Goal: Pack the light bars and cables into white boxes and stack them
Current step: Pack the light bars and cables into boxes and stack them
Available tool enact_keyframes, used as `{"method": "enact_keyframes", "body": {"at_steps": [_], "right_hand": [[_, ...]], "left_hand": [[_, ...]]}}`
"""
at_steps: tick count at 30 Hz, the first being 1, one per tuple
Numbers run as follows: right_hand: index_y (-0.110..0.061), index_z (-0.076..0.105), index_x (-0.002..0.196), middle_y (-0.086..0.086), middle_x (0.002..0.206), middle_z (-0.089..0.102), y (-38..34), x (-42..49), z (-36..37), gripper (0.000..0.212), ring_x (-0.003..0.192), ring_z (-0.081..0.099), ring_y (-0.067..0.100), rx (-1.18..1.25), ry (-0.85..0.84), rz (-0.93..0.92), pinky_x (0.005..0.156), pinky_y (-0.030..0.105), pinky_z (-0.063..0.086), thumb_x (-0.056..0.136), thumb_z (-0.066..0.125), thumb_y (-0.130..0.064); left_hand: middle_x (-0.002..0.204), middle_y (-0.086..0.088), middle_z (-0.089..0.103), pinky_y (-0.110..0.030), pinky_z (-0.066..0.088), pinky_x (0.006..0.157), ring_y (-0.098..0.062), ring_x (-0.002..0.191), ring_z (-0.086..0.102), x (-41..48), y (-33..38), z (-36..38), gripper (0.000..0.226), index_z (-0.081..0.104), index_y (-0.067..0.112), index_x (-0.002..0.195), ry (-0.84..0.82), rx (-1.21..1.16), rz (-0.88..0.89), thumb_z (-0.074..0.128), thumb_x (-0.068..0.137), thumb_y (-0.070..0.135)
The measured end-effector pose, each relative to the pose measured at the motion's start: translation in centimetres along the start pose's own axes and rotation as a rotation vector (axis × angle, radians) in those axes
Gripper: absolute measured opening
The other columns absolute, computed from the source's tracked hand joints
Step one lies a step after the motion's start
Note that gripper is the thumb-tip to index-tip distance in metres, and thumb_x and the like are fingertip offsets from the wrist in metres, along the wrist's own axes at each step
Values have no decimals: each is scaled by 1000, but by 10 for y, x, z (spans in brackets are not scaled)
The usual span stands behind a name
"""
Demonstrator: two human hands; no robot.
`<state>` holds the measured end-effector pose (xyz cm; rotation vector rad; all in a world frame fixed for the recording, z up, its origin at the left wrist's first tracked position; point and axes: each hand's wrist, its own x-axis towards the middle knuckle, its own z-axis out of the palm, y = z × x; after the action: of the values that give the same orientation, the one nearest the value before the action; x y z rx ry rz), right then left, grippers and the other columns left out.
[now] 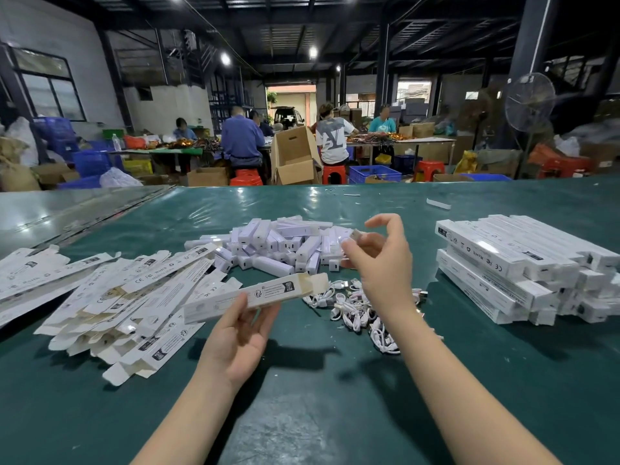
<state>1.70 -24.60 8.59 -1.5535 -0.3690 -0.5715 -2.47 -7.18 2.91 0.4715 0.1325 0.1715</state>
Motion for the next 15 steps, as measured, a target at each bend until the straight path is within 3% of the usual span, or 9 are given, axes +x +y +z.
{"method": "enact_keyframes", "body": {"at_steps": [2,5,8,11,12,14,15], "right_hand": [[-27,43,79,-2,66,59,4,-6,6,32,64,62,22,-171,-24,-110,64,28,51,81,66,-5],[-14,53,82,-5,66,55,13,-15,10,18,65,58,23,-358,-67,-234,67,36,50,79,68,-4],[-6,58,82,4,75,60,19,-19,12,14,67,57,26,-410,-115,-285,67,42,50,76,69,0],[-5,61,84,3,79,60,22,-22,14,13,68,58,26,-397,-199,-296,69,44,51,75,69,1],[-5,62,83,0,76,58,23,-23,15,12,67,57,25,-393,-218,-298,68,44,51,75,69,1],[-5,60,80,-5,71,54,24,-25,15,11,65,55,26,-385,-233,-317,65,43,50,75,69,0],[-4,60,79,-5,70,54,25,-26,15,11,64,54,27,-380,-231,-328,64,43,50,75,69,1]], "left_hand": [[70,-16,70,-44,57,59,-27,63,71,-1,-1,2,58,63,-2,78,-10,-9,17,84,24,3],[72,-19,70,-48,55,61,-30,65,70,1,-2,0,73,67,-4,67,-4,-57,37,91,-2,0],[70,-18,70,-45,57,57,-28,63,70,0,-2,-1,56,63,-2,77,-7,-74,44,87,26,-2],[72,-20,70,-49,54,61,-30,63,70,1,-3,-1,66,64,-3,76,28,-128,41,89,15,-7],[71,-19,70,-47,55,60,-29,63,70,0,-3,0,54,63,-2,79,31,-112,42,87,31,-9],[67,-15,70,-42,57,59,-25,60,70,0,-2,-2,10,58,3,86,76,-95,38,64,78,0],[66,-14,70,-41,56,58,-23,60,70,3,-3,-4,5,57,4,87,103,-109,48,53,89,5]]}}
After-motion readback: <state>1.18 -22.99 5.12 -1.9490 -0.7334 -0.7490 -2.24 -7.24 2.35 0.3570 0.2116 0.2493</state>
